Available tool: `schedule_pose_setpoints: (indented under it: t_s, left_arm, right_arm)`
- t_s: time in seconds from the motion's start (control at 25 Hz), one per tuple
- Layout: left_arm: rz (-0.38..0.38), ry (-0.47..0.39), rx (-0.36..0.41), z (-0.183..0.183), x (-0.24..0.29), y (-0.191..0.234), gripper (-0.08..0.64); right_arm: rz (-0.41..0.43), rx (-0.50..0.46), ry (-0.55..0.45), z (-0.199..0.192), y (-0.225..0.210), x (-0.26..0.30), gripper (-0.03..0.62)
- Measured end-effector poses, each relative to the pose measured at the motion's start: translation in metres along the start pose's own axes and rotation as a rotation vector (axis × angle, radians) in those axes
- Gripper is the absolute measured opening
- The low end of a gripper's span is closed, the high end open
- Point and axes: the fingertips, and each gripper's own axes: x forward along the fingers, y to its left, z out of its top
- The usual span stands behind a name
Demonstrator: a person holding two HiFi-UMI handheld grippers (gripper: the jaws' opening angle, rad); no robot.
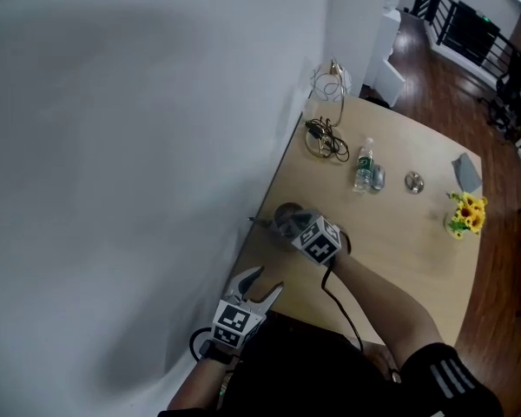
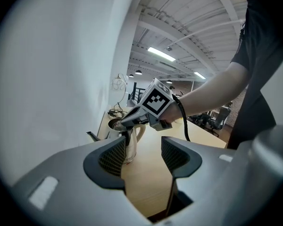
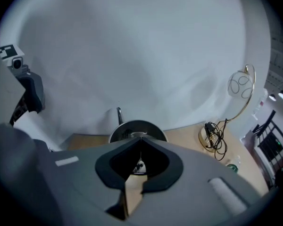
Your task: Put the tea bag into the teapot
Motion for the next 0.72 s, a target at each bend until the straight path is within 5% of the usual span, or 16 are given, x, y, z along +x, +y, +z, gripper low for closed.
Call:
schedule_pose_setpoints:
  t_s: [0.32, 0.72]
  left_arm:
    - [-0.010, -0.001, 0.005, 0.001, 0.003, 0.004, 0.230]
    - [-0.050, -0.021, 0.046, 0.020, 0.015, -0.022, 0.231]
  right_arm:
    - [-0.007, -0.017, -0.026, 0.003, 0.001, -0.007, 0.075]
    - [-0.067, 0.029, -0.270, 0.040, -0.017, -0.112, 0.074]
